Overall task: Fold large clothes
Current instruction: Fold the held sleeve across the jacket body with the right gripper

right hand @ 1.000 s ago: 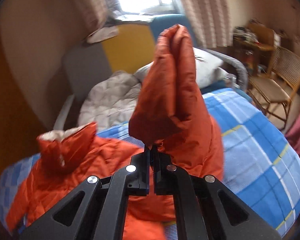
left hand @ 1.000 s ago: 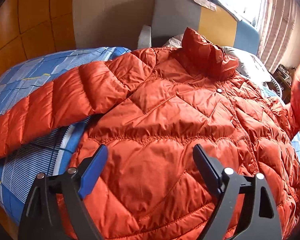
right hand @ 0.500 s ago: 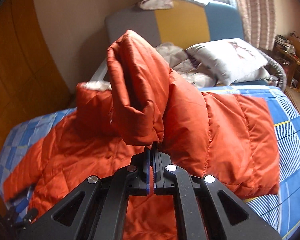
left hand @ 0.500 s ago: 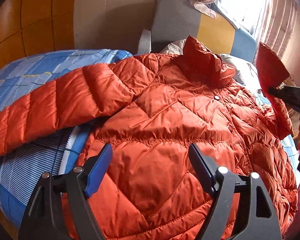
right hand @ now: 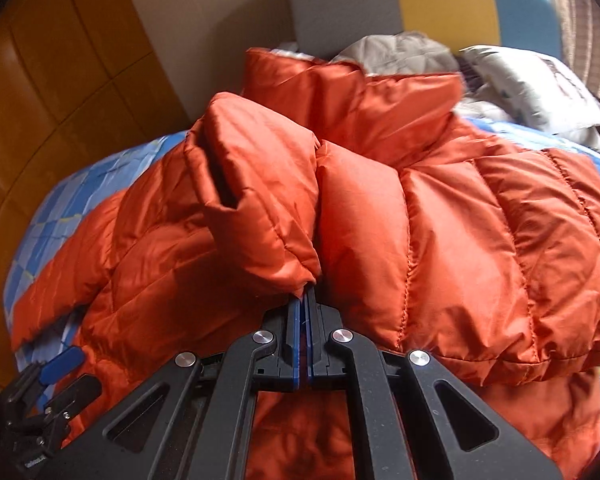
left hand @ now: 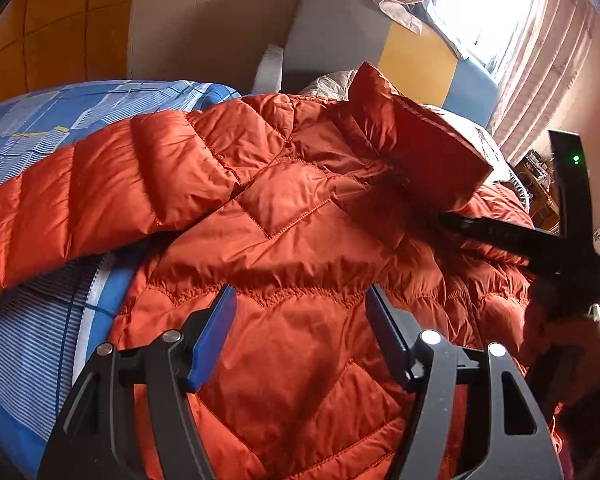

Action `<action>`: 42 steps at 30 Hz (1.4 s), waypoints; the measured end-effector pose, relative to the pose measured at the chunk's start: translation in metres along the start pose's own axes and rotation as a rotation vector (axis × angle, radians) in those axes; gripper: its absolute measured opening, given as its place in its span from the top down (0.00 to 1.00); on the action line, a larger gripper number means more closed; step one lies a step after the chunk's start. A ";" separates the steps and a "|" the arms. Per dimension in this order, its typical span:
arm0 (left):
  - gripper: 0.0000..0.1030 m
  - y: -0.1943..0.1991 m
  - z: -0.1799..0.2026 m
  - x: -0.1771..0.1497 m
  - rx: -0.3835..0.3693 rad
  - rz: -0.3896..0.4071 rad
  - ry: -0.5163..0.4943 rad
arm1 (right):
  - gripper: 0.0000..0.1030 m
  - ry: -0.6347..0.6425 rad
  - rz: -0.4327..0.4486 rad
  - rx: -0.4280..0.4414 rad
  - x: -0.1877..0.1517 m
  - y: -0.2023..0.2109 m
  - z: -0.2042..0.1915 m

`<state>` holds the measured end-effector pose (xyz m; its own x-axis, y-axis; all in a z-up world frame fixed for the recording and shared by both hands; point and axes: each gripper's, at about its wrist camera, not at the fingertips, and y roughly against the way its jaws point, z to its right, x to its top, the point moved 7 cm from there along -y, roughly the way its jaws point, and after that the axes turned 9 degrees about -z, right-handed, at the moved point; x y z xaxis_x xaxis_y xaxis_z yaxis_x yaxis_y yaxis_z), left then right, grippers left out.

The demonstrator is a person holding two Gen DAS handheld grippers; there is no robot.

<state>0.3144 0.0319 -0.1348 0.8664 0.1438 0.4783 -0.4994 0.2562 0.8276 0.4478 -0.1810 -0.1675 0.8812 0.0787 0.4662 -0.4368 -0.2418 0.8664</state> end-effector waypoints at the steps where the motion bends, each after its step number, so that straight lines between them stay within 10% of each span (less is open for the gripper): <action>1: 0.36 -0.001 -0.001 0.001 -0.001 -0.001 0.002 | 0.98 0.003 -0.005 0.007 0.000 -0.003 -0.003; 18: 0.34 -0.006 -0.008 0.008 -0.047 -0.005 0.033 | 0.97 0.057 -0.059 0.124 0.001 -0.036 -0.038; 24: 0.31 -0.004 0.000 0.013 -0.058 0.003 0.033 | 0.33 0.089 -0.018 0.175 -0.005 -0.006 -0.035; 31: 0.29 -0.002 0.009 0.017 -0.067 0.006 0.017 | 0.32 0.002 0.089 0.179 -0.005 0.057 0.025; 36: 0.29 -0.006 0.016 0.031 -0.071 0.008 0.010 | 0.32 -0.262 0.247 0.042 -0.002 0.108 0.143; 42: 0.29 -0.017 0.019 0.050 -0.068 0.000 0.017 | 0.62 -0.437 0.215 -0.073 -0.011 0.091 0.220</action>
<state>0.3659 0.0160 -0.1196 0.8664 0.1596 0.4731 -0.4987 0.3207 0.8052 0.4378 -0.4168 -0.1328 0.7566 -0.3821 0.5307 -0.6146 -0.1385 0.7766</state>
